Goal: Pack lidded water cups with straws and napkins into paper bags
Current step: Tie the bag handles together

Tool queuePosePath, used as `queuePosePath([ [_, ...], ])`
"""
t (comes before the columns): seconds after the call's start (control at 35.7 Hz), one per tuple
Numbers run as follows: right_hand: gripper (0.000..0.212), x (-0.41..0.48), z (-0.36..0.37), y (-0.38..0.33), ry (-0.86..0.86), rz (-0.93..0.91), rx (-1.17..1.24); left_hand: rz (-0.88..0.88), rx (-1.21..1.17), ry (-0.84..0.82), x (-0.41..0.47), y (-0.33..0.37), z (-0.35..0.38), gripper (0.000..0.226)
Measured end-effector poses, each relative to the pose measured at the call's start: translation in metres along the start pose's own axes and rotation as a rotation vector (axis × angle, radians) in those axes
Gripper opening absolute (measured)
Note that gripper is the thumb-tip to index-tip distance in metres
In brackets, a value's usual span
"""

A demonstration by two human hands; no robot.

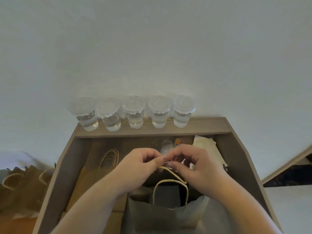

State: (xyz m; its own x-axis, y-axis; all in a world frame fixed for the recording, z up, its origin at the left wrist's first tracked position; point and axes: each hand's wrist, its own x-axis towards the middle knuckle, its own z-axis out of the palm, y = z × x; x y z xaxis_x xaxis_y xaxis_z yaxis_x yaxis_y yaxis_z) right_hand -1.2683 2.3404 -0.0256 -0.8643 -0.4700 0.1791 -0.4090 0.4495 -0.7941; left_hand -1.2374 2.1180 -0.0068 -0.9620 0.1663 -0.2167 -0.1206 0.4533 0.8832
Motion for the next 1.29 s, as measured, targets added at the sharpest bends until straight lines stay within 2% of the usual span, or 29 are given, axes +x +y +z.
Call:
queuePosePath([
  [0.2,0.005,0.003,0.003,0.003,0.059,0.037,0.005,0.096,-0.027,0.010,0.000,-0.005,0.001,0.023],
  [0.39,0.003,0.007,0.002,0.006,0.039,0.072,0.077,0.171,0.042,0.060,0.000,-0.006,0.003,0.018],
  [0.5,0.014,0.008,-0.002,0.006,0.040,0.078,0.146,0.182,0.059,0.076,-0.003,-0.006,0.004,0.022],
  [0.59,0.005,0.009,-0.008,0.007,0.011,0.076,0.139,0.184,0.068,0.024,-0.009,-0.010,-0.001,0.042],
  [0.7,0.018,0.010,-0.017,0.009,0.027,0.113,0.142,0.147,0.131,-0.161,-0.025,-0.019,-0.017,0.089],
  [0.78,0.017,0.010,-0.021,0.011,0.005,0.154,0.063,0.085,0.316,-0.188,-0.034,-0.021,-0.018,0.117],
  [0.84,0.015,0.010,-0.021,0.012,-0.016,0.182,0.015,0.103,0.508,-0.104,-0.035,-0.015,-0.008,0.111],
  [0.95,0.009,0.011,-0.020,0.008,-0.146,0.200,-0.115,0.227,0.716,0.095,-0.029,-0.006,0.017,0.071],
  [1.04,0.009,0.009,-0.021,0.003,-0.280,0.205,-0.252,0.249,0.734,0.179,-0.025,-0.006,0.026,0.052],
  [1.2,0.019,-0.003,-0.022,-0.013,-0.333,0.131,-0.429,0.284,0.615,0.168,-0.022,-0.008,0.029,0.024],
  [1.29,0.016,-0.009,-0.020,-0.022,-0.345,0.088,-0.439,0.317,0.626,0.136,-0.023,-0.007,0.028,0.030],
])
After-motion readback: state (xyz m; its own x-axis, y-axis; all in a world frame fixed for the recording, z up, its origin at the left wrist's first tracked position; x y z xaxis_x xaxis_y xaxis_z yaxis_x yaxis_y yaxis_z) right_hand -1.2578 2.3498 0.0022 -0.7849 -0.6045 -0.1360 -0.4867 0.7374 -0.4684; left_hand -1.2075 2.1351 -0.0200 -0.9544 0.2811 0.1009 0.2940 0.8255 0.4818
